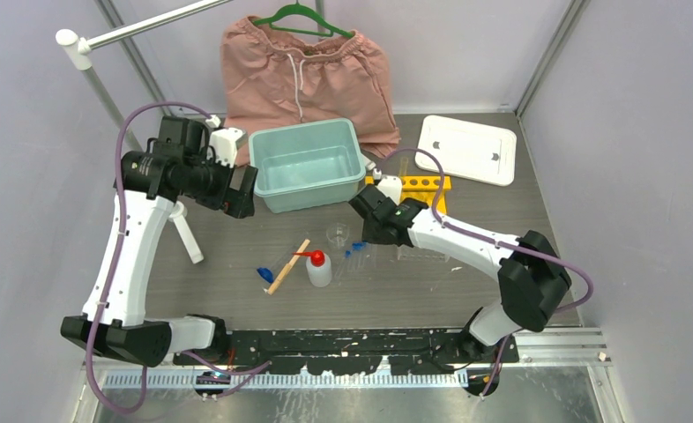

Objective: Organize the chemistry lab equipment

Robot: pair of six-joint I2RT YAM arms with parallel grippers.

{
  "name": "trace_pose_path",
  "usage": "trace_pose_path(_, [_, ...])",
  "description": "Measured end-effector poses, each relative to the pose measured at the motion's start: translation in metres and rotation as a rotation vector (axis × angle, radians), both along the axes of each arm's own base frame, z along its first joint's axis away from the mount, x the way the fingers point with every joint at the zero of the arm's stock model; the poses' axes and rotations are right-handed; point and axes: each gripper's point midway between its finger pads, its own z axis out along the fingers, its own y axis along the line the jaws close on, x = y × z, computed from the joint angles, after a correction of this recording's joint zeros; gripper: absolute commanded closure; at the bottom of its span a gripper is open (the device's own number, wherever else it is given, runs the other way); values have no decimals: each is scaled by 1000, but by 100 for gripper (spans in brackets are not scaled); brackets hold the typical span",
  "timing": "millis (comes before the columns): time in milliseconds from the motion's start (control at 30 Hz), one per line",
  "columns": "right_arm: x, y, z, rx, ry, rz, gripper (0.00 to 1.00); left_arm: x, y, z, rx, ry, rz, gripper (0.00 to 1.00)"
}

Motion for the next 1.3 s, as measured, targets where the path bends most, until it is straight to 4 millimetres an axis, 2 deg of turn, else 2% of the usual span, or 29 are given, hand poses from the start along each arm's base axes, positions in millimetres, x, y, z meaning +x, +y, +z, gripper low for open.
trace_pose_path(133, [-3, 0, -12, 12, 17, -17, 67, 0, 0, 0, 0, -2, 1, 0])
trace_pose_path(233, [-5, 1, -31, -1, 52, -18, 67, 0, 0, 0, -1, -1, 1, 0])
trace_pose_path(433, [-6, -7, -57, -21, 103, -48, 71, -1, 0, 0, -1, -1, 1, 0])
trace_pose_path(700, [3, -13, -68, -10, 116, -88, 71, -1, 0, 2, -1, -6, 1, 0])
trace_pose_path(967, [3, -11, -79, -11, 140, -87, 72, -4, 1, 5, -3, -20, 1, 0])
trace_pose_path(1133, [3, -11, -79, -9, 139, -88, 73, -5, 1, 5, -4, -23, 0, 0])
trace_pose_path(1300, [3, -12, -79, -10, 139, -91, 89, -8, 0, 3, -11, -16, -6, 0])
